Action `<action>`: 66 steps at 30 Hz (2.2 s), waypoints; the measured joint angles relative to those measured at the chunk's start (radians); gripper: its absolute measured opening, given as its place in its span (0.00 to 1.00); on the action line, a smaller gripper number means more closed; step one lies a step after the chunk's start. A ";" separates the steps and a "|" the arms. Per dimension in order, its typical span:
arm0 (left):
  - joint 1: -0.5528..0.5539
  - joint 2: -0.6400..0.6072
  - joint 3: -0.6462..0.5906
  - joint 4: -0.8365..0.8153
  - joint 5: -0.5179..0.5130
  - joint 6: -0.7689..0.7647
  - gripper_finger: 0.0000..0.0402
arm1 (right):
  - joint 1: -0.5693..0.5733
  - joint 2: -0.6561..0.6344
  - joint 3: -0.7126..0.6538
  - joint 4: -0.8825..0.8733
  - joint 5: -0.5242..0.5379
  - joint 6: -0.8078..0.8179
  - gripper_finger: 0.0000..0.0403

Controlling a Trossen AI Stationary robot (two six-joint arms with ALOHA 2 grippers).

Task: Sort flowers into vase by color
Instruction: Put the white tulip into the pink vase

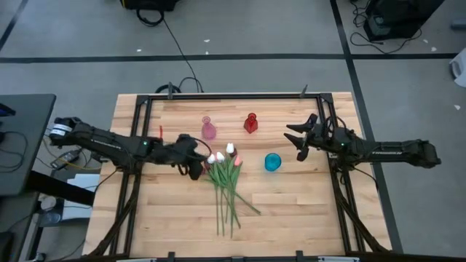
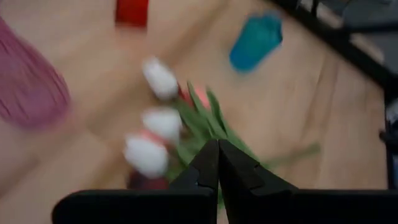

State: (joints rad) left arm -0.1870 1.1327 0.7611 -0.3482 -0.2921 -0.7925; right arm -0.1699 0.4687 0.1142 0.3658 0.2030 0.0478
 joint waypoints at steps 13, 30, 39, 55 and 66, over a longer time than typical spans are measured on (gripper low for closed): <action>-0.038 0.286 0.047 0.201 0.410 -0.332 0.04 | -0.089 0.222 0.000 0.551 -0.014 -0.205 0.46; -0.084 0.485 0.047 0.327 0.227 -0.887 0.15 | -0.121 0.379 0.000 0.595 -0.074 -0.190 0.46; -0.082 0.485 0.047 0.250 0.171 -0.886 0.42 | -0.121 0.383 0.000 0.590 -0.075 -0.182 0.46; -0.075 0.558 0.047 0.366 0.150 -0.901 0.32 | -0.121 0.382 0.000 0.585 -0.074 -0.182 0.46; -0.068 0.582 0.047 0.401 0.144 -0.824 0.09 | -0.121 0.382 0.000 0.584 -0.070 -0.181 0.46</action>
State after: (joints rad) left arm -0.2550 1.7144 0.8082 0.0529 -0.1486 -1.6164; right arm -0.2905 0.8509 0.1139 0.9497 0.1326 -0.1333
